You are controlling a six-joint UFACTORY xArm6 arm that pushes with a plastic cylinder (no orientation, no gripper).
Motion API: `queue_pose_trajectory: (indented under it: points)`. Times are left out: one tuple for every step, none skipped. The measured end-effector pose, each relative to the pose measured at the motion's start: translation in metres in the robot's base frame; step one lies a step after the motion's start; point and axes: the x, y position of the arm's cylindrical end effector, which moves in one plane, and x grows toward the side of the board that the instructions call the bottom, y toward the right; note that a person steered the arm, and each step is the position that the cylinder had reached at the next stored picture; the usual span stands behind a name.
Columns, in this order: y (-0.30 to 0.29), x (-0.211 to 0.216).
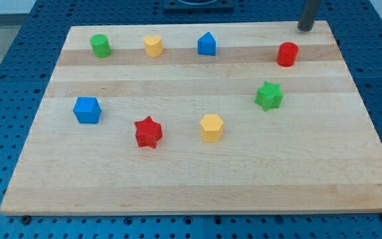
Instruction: Push the red circle towards the green star
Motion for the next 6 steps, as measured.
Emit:
queue_pose_trajectory:
  points:
    - [0.0, 0.0]
    - [-0.003, 0.017]
    - [-0.005, 0.037]
    - [-0.006, 0.037]
    - [-0.035, 0.053]
    - [-0.035, 0.054]
